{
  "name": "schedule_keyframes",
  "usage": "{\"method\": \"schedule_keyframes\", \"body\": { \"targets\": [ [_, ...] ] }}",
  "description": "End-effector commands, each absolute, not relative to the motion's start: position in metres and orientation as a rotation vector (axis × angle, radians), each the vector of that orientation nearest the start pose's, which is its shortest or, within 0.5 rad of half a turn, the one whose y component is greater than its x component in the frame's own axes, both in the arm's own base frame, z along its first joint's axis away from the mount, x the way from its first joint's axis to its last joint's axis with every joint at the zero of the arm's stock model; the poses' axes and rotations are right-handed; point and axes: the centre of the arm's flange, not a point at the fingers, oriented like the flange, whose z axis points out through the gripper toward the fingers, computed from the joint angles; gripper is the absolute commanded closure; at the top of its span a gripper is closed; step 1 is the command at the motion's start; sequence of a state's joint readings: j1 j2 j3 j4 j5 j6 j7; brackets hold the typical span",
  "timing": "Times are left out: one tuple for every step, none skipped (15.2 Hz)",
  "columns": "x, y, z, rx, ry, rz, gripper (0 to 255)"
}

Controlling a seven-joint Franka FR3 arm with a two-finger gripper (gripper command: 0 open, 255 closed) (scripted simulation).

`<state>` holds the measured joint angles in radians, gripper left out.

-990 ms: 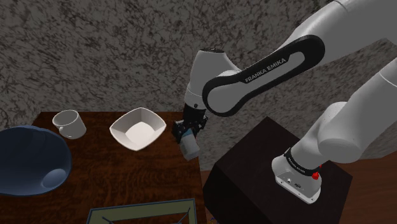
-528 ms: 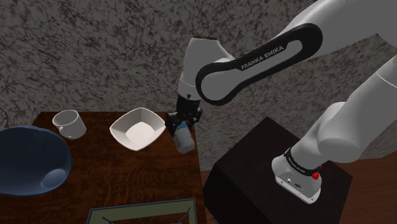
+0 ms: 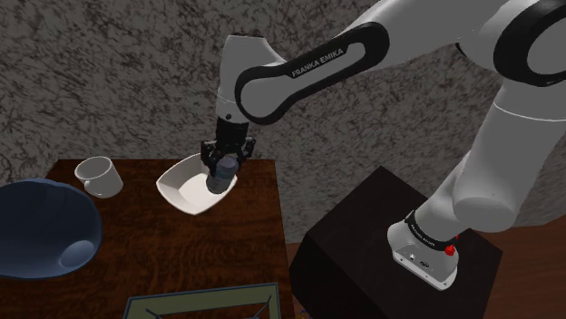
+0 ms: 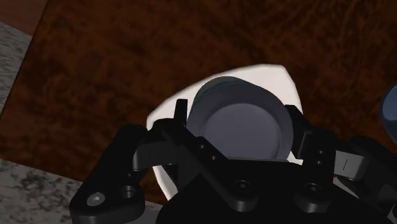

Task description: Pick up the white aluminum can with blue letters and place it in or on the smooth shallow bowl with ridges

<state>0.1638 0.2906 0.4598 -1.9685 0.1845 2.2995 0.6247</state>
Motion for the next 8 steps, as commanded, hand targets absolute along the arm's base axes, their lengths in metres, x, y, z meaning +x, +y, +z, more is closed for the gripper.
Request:
{"method": "schedule_keyframes", "body": {
  "targets": [
    [0.528,0.36,0.346,-2.877,0.205,0.151,255],
    [0.54,0.365,0.347,-2.877,0.205,0.151,255],
    [0.552,0.369,0.347,-2.877,0.205,0.151,255],
    [0.565,0.374,0.347,-2.877,0.205,0.151,255],
    [0.577,0.378,0.347,-2.877,0.205,0.151,255],
    [0.59,0.383,0.348,-2.877,0.205,0.151,255],
    [0.602,0.387,0.348,-2.877,0.205,0.151,255],
    [0.614,0.392,0.348,-2.877,0.205,0.151,255]
  ]
}}
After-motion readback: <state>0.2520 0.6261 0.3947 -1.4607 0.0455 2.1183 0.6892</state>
